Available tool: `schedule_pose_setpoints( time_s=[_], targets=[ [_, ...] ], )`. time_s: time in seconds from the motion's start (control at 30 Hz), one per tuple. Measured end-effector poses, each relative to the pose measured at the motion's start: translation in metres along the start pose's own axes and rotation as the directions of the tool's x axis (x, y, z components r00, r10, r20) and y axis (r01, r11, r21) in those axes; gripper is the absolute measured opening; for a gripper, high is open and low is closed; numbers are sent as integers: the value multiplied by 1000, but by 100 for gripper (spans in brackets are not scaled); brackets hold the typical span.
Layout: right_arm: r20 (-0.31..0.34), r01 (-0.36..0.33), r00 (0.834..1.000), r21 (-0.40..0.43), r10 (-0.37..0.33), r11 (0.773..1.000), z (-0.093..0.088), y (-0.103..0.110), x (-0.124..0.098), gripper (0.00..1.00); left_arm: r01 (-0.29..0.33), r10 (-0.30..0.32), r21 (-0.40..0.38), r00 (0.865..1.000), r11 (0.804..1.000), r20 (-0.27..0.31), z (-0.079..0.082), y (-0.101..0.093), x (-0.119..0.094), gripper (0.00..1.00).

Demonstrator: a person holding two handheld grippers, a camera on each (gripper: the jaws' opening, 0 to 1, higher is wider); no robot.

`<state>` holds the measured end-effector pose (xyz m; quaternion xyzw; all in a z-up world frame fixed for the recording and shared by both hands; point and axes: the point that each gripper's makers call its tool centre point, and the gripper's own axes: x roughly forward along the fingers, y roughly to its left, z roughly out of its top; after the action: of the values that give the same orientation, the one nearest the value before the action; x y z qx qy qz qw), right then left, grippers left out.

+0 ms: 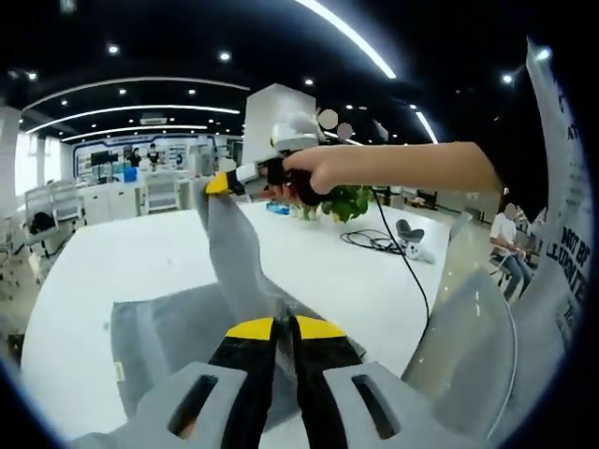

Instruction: Fold the towel on the table until its edges align and the towel forms a compact rectangular stack.

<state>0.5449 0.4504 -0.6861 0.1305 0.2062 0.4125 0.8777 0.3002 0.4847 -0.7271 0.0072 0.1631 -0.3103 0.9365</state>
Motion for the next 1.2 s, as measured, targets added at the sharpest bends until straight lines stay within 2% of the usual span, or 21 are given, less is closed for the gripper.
schedule_pose_setpoints(
  time_s=[0.2, 0.3, 0.43, 0.6, 0.7, 0.87, 0.97, 1.1, 1.2],
  targets=[
    [-2, -12, 1000, 6, 12, 1000, -5, 7, 15, 1, -50, 51, -50, 998, 997, 26, -5, 17, -14, 7],
    [16, -28, 999, -5, 28, 1000, -5, 15, 23, 1, -87, 93, -109, 995, 990, 47, -12, 27, -19, 7],
    [11, -27, 1000, -5, 27, 1000, -12, 19, 37, 1, -113, 120, -132, 992, 985, 49, -22, 36, -25, 7],
    [12, -31, 999, 8, 31, 1000, -18, 27, 50, 1, -138, 150, -135, 986, 981, 79, -20, 43, -34, 7],
    [32, -29, 999, 25, 28, 999, -16, 32, 56, 1, -173, 191, -161, 977, 972, 99, -20, 50, -42, 7],
    [14, -42, 999, 18, 42, 999, -26, 42, 75, 2, -217, 251, -255, 962, 942, 110, -34, 64, -49, 7],
    [7, -11, 1000, 14, 11, 1000, -35, 41, 87, 2, -236, 273, -288, 957, 928, 96, -47, 72, -50, 7],
    [-12, -11, 1000, 29, 12, 1000, -50, 47, 106, 2, -283, 323, -322, 943, 904, 78, -62, 85, -52, 7],
    [-37, -11, 999, 20, 12, 1000, -61, 51, 117, 2, -300, 354, -377, 932, 876, 81, -72, 93, -55, 7]
  ],
)
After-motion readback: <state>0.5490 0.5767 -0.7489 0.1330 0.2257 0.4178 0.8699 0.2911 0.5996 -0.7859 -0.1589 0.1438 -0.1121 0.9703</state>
